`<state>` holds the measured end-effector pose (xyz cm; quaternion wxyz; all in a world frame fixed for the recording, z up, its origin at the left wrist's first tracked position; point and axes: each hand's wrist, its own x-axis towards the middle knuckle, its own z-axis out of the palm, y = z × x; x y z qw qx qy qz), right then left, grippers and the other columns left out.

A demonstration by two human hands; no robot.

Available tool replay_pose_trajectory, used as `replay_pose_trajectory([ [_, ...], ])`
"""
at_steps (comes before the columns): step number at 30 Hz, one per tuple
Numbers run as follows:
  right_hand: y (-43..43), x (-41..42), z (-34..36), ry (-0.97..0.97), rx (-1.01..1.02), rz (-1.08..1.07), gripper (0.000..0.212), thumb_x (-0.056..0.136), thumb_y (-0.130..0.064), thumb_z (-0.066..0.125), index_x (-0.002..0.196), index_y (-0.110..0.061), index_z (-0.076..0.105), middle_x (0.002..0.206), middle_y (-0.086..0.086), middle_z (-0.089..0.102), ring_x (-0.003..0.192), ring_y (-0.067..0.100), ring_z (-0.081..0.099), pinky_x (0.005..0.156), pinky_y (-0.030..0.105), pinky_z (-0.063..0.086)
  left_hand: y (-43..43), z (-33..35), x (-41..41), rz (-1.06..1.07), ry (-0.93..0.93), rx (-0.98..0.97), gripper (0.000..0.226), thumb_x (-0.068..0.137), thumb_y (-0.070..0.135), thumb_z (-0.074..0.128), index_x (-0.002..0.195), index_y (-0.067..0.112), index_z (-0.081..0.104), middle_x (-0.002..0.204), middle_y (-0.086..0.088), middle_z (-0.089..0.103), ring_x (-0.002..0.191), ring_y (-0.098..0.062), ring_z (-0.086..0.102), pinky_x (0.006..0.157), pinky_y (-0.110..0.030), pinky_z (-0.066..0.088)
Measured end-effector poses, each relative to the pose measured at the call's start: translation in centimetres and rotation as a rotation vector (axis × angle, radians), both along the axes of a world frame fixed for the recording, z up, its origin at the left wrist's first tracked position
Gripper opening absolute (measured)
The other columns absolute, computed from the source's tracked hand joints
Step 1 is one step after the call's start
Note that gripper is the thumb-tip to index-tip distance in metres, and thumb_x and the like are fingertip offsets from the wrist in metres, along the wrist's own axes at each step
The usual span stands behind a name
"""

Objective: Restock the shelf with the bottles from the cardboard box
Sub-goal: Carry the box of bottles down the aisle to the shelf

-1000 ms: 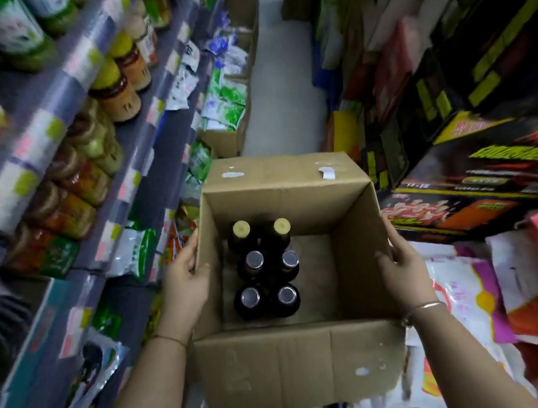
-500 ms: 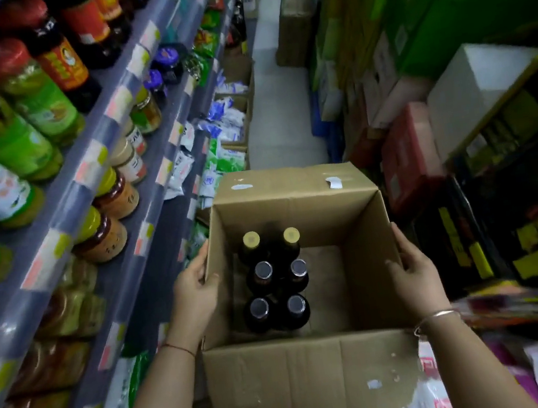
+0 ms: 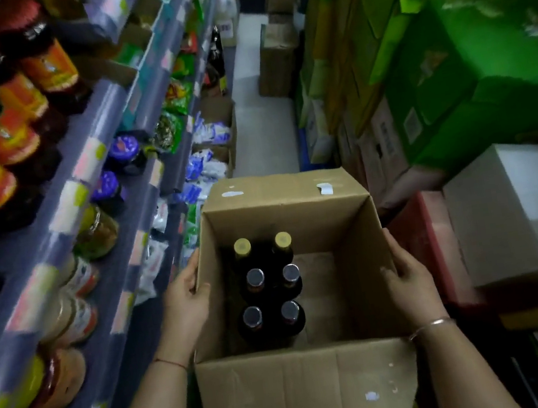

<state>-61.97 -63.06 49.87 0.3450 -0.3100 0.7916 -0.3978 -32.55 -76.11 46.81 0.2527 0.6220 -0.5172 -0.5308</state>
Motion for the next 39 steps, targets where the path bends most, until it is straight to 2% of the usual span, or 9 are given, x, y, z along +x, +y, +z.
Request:
replay_pose_trajectory([
  [4,-7.0,-2.8,0.3,-0.009,0.000,-0.034,0.065,0.090,0.004,0.046,0.139,-0.038,0.036,0.133,-0.012,0.047,0.120,0.007,0.047,0.100,0.026,0.039,-7.4,0.2,-3.0,-0.032,-0.001,-0.001,0.060,0.090,-0.005,0.048,0.143,0.023,0.038,0.141,-0.005,0.052,0.130,-0.021,0.049,0.110,-0.047,0.038],
  [8,-13.2,-5.8,0.0,-0.010,0.031,-0.065,0.065,0.090,0.002,0.048,0.138,-0.040,0.035,0.140,-0.004,0.048,0.127,0.014,0.046,0.108,0.039,0.039,-14.1,0.7,-6.2,-0.060,-0.003,-0.006,0.060,0.091,-0.005,0.046,0.144,0.021,0.037,0.140,-0.003,0.051,0.129,-0.017,0.049,0.108,-0.036,0.038],
  [11,-18.1,-8.1,-0.4,-0.009,0.046,-0.070,0.064,0.091,-0.002,0.049,0.138,-0.043,0.034,0.142,-0.007,0.044,0.128,0.015,0.046,0.107,0.043,0.041,-19.2,0.7,-8.8,-0.054,-0.002,0.006,0.061,0.091,-0.006,0.047,0.144,0.021,0.037,0.140,-0.003,0.051,0.130,-0.018,0.048,0.110,-0.041,0.037],
  [17,-29.0,-13.8,-1.6,0.015,0.025,-0.024,0.065,0.089,0.002,0.048,0.137,-0.039,0.037,0.128,-0.013,0.048,0.118,0.009,0.048,0.099,0.028,0.039,-28.5,0.5,-14.6,0.015,0.008,-0.005,0.057,0.090,-0.010,0.046,0.142,0.013,0.039,0.134,-0.007,0.056,0.122,-0.022,0.054,0.107,-0.045,0.041],
  [20,-34.0,-16.3,-1.9,0.014,0.034,-0.026,0.063,0.090,0.001,0.047,0.139,-0.038,0.036,0.126,-0.011,0.049,0.118,0.012,0.050,0.101,0.032,0.042,-33.5,0.0,-17.1,0.017,-0.011,-0.011,0.057,0.090,-0.008,0.046,0.141,0.018,0.041,0.122,0.001,0.059,0.111,-0.015,0.058,0.099,-0.038,0.046],
  [26,-44.2,-21.3,-2.9,0.026,0.026,-0.023,0.065,0.090,0.000,0.048,0.135,-0.045,0.034,0.140,-0.003,0.049,0.125,0.016,0.049,0.106,0.045,0.041,-43.9,-1.1,-21.7,-0.019,-0.032,-0.040,0.057,0.092,-0.004,0.046,0.143,0.018,0.038,0.123,0.002,0.058,0.115,-0.020,0.057,0.097,-0.040,0.046],
  [31,-52.2,-24.3,-3.4,0.022,0.054,-0.053,0.063,0.090,-0.002,0.049,0.137,-0.042,0.036,0.137,-0.005,0.050,0.123,0.015,0.049,0.105,0.039,0.041,-52.2,-1.5,-25.3,-0.038,0.003,-0.031,0.055,0.092,-0.004,0.045,0.142,0.019,0.039,0.120,0.002,0.059,0.108,-0.017,0.059,0.096,-0.034,0.046],
  [36,-58.9,-27.6,-4.0,0.047,0.081,-0.051,0.065,0.090,-0.002,0.049,0.138,-0.043,0.033,0.131,-0.005,0.053,0.119,0.018,0.052,0.102,0.042,0.044,-59.8,-2.8,-28.0,-0.053,-0.052,-0.018,0.057,0.092,0.000,0.049,0.142,0.024,0.039,0.122,0.002,0.060,0.114,-0.019,0.059,0.100,-0.045,0.047],
  [39,-62.7,-29.3,-4.3,0.047,0.059,-0.052,0.062,0.090,0.000,0.049,0.140,-0.035,0.034,0.132,-0.010,0.047,0.121,0.011,0.045,0.100,0.030,0.039,-63.7,-3.1,-30.0,-0.048,-0.020,-0.015,0.056,0.091,-0.003,0.047,0.141,0.021,0.041,0.120,0.003,0.060,0.111,-0.015,0.058,0.096,-0.036,0.048],
])
